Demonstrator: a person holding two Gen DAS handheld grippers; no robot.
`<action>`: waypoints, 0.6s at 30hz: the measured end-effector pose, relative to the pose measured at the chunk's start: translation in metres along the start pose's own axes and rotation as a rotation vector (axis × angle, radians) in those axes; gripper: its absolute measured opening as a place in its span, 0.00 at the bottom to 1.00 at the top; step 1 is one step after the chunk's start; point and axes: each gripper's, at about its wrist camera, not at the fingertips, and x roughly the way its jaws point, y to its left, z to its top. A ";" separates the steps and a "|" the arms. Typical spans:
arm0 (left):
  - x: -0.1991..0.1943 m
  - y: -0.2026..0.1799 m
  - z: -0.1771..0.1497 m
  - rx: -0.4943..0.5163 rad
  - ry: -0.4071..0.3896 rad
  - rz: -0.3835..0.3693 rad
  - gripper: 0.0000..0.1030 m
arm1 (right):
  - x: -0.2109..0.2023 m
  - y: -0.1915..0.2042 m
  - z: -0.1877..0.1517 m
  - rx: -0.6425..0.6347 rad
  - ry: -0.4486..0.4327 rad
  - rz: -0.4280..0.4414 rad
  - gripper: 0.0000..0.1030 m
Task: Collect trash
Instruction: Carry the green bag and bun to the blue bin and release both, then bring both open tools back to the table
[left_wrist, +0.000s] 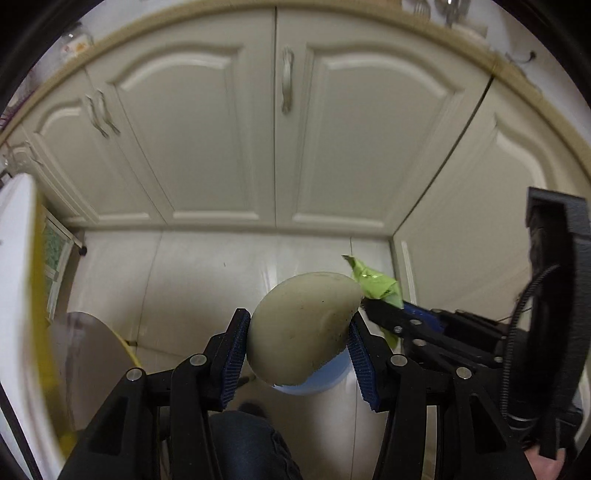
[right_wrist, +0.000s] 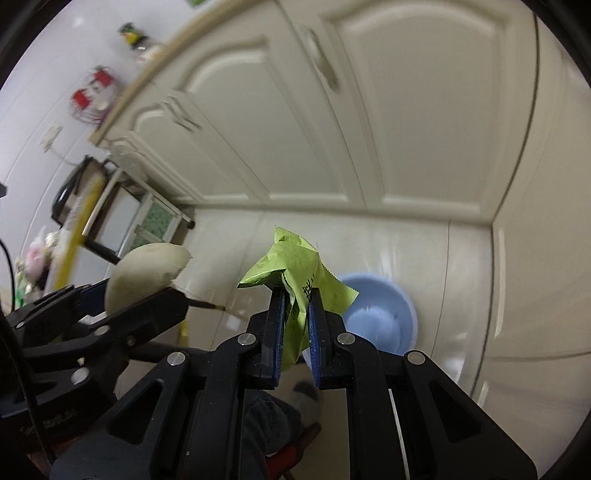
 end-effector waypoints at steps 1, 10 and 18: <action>0.011 0.000 0.008 0.000 0.019 0.007 0.47 | 0.010 -0.009 -0.002 0.025 0.017 0.009 0.11; 0.057 0.000 0.052 -0.010 0.063 0.089 0.66 | 0.048 -0.049 -0.010 0.135 0.070 0.022 0.45; 0.053 0.000 0.046 -0.040 0.044 0.100 0.67 | 0.033 -0.058 -0.010 0.207 0.022 0.006 0.89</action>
